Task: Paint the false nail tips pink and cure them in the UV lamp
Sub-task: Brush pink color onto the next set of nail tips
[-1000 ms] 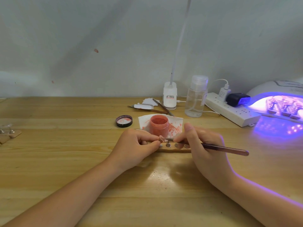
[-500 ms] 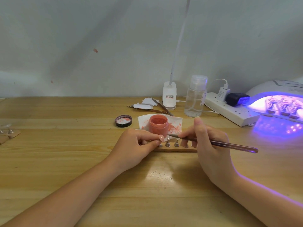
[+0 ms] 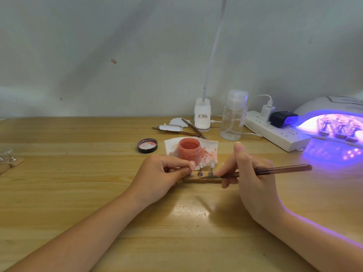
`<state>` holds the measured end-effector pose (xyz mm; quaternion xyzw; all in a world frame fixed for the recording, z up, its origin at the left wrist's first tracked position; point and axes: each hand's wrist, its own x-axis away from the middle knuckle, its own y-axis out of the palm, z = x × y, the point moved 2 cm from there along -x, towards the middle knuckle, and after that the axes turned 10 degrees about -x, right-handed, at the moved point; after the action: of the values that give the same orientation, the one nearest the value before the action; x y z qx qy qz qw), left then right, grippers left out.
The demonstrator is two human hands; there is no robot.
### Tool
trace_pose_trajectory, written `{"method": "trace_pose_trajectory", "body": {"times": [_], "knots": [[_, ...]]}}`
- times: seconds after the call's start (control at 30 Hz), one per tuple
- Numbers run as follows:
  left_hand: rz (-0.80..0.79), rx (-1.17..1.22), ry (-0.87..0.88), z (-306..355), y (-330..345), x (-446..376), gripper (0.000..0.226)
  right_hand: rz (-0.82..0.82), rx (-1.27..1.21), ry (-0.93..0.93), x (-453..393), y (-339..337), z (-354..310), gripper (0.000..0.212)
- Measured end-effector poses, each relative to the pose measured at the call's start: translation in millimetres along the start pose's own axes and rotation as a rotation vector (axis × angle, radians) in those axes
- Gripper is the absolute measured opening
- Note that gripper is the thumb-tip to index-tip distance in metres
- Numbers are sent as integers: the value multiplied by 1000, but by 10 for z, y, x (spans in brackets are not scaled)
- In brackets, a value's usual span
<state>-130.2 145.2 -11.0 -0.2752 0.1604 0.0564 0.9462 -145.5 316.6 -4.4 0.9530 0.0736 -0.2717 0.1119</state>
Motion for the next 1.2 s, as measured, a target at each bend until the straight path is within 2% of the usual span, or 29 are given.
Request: {"method": "trace_pose_trajectory", "body": {"times": [0.13,0.27,0.43,0.57,0.7,0.8,0.9,1.03,1.13,1.2], "knots": [[0,-13,24,1,-5,-3,29,-50,45,-56,-23,20,-1,43],[9,-6,22,2,-3,0,28,-34,13,14,6,19,0,53],[-10,-25,44,28,-7,-2,25,-64,61,-71,-15,27,7,42],[-5,-11,41,22,-5,-1,25,-30,4,-1,2,14,16,52],[-7,-43,51,23,-5,-7,27,-68,61,-61,-18,22,19,41],[-6,-46,46,32,-11,-3,29,-61,39,18,-4,13,33,50],[-1,-61,34,38,-20,-2,29,-25,25,-26,-1,0,18,51],[-7,-92,22,49,-24,3,26,-108,75,-57,-20,40,27,43],[-3,-80,10,49,-29,12,25,-47,31,-2,-4,6,28,54],[-3,-83,-4,44,-28,8,22,-25,26,-22,-2,-1,19,52]]}}
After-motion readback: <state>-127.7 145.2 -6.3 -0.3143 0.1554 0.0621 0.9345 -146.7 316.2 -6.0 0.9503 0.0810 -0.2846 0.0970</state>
